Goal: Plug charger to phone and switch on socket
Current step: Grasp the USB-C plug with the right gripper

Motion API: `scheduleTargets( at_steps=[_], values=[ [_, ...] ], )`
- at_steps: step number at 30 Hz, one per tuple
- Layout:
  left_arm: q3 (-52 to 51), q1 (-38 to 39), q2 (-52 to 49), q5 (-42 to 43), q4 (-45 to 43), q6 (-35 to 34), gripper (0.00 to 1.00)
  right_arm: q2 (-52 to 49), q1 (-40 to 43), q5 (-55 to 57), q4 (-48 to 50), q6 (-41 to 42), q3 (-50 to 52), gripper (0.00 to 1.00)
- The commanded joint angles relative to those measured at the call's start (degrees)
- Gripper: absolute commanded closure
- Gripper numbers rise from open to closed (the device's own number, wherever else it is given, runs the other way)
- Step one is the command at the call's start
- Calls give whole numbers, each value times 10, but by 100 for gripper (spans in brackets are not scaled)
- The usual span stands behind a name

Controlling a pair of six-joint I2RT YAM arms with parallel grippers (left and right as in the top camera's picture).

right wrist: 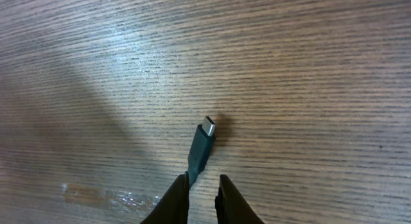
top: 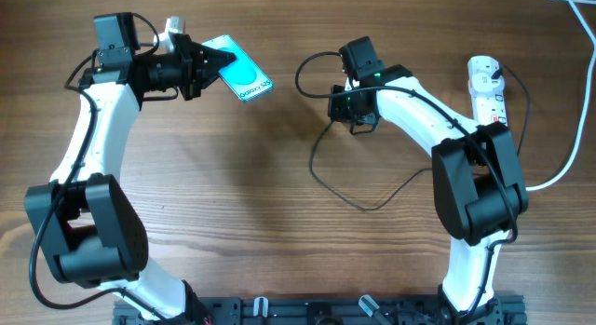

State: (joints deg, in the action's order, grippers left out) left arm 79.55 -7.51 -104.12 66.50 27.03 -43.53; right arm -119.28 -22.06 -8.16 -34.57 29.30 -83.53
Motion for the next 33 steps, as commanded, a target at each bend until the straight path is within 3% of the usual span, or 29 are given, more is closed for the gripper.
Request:
scheduleTargets(
  at_steps=[1, 16, 20, 22, 25, 33],
  values=[
    [0, 2, 9, 14, -1, 13, 96, 3, -4, -9, 13, -7, -8, 78],
    [0, 3, 9, 14, -1, 14, 96, -42, -16, 10, 20, 89, 3, 78],
    [0, 3, 9, 14, -1, 14, 96, -49, -43, 63, 22, 114, 6, 79],
    [0, 3, 9, 14, -1, 14, 96, -55, -51, 86, 22, 124, 6, 94],
    [0, 3, 9, 14, 3, 14, 96, -54, -42, 88, 19, 126, 5, 95],
    [0, 3, 9, 14, 7, 14, 96, -56, -40, 126, -119, 76, -69, 95]
  ],
)
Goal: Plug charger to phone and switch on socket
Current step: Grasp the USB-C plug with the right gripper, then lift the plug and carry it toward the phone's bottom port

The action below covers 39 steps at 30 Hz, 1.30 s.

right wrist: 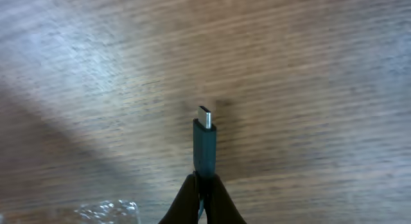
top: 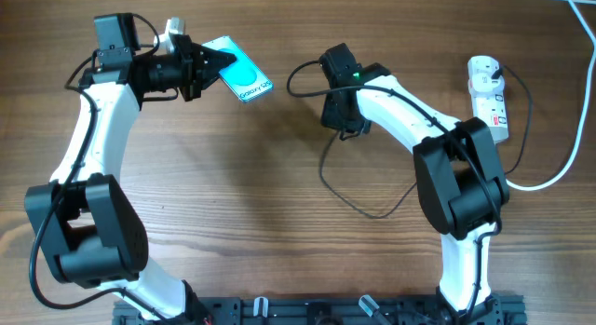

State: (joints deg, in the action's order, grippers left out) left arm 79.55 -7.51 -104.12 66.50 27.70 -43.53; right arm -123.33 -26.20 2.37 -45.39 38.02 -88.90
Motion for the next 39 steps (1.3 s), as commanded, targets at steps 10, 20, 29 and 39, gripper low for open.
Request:
scheduleTargets(
  at_steps=[10, 20, 29, 39],
  values=[
    [0, 3, 9, 14, 3, 14, 96, -59, 27, -51, -8, -21, -15, 95],
    [0, 3, 9, 14, 5, 14, 96, -65, 12, -61, -4, -60, -19, 95],
    [0, 3, 9, 14, 7, 14, 96, 113, 62, -360, -63, -334, -38, 95],
    [0, 2, 9, 155, 6, 179, 96, 214, 104, -695, -252, -605, -14, 95]
  ],
)
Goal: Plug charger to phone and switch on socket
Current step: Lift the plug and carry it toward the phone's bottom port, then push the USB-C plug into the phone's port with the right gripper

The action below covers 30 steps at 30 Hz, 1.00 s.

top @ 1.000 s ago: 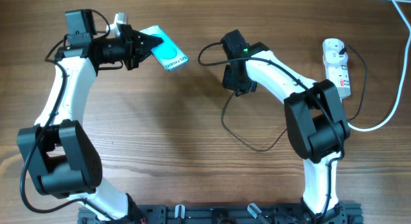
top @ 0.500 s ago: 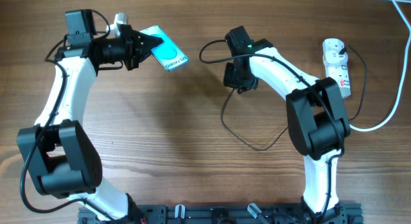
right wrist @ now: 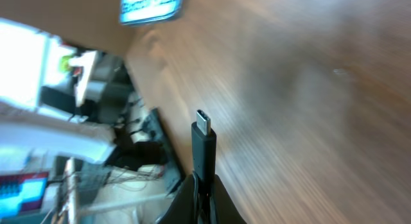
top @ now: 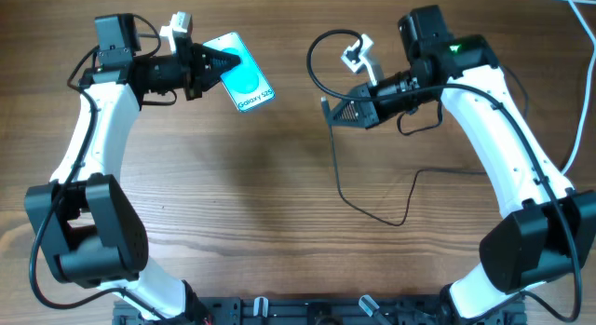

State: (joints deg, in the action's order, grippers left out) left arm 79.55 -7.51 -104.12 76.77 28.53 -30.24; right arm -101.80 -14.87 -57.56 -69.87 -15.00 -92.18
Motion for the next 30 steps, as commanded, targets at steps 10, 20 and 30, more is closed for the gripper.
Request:
scheduleTargets(
  at_steps=[10, 20, 30],
  values=[
    [0, 2, 9, 52, -12, 61, 96, -1, -114, -37, 174, 132, 83, 96],
    [0, 6, 9, 66, -13, 76, 96, -1, -135, -19, 252, 199, 83, 96],
    [0, 23, 9, 109, -13, 106, 96, -1, -135, -18, 264, 210, 83, 96]
  ],
)
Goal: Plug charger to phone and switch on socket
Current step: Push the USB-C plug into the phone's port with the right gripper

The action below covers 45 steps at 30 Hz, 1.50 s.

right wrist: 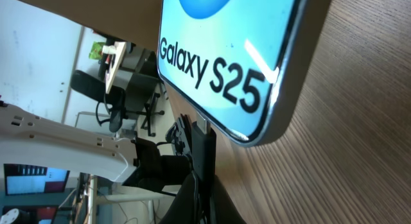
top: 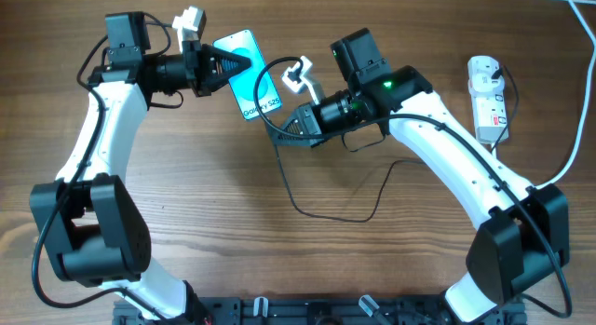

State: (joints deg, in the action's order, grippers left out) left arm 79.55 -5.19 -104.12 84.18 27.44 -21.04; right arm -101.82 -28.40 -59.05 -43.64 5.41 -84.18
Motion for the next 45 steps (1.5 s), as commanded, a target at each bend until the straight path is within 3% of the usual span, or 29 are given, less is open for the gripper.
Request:
scheduleTargets(
  at_steps=[1, 45],
  values=[
    [0, 0, 9, 34, -2, 15, 96, -1, 1, -3, 2, 6, 3, 96],
    [0, 3, 9, 32, -10, 74, 96, -1, 1, 12, 3, 4, 3, 95]
  ],
)
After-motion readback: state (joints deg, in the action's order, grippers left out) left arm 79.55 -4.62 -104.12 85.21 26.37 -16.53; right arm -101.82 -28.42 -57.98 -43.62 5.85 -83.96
